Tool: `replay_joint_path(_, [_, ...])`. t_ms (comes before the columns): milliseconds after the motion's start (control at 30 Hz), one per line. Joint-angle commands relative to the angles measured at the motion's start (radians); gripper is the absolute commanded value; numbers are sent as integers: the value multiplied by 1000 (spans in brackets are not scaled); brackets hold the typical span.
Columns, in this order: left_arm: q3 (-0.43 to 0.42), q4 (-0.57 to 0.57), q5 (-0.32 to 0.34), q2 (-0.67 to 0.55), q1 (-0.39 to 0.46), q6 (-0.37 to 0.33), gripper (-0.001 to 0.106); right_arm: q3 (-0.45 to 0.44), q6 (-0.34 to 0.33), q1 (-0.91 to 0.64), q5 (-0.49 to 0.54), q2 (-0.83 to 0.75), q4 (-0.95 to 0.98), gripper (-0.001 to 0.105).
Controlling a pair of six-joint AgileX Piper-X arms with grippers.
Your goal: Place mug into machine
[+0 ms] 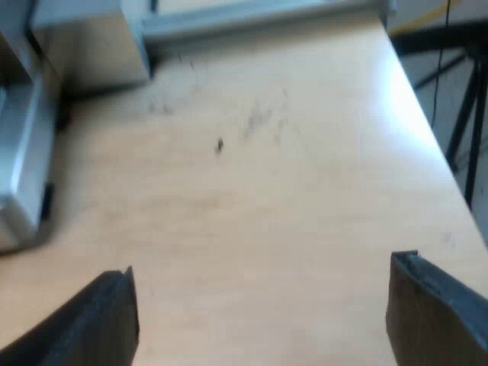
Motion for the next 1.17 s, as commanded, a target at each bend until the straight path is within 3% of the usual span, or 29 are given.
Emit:
replay_joint_path(33, [18, -14, -18, -139, 1, -12, 73, 0, -9, 1, 25, -45, -14, 68])
replay_joint_path(300, [79, 34, 31, -139, 1, -12, 73, 0, -9, 1, 25, -45, -14, 68])
replay_joint_path(400, [83, 27, 50, -139, 1, -12, 73, 0, 35, 1, 25, -45, -12, 68])
replay_joint_path(500, [83, 27, 58, -139, 1, -12, 73, 0, 37, 1, 25, -45, -12, 68])
replay_joint_path(1167, [92, 8, 58, -139, 1, -12, 73, 0, 37, 1, 25, -45, -12, 68])
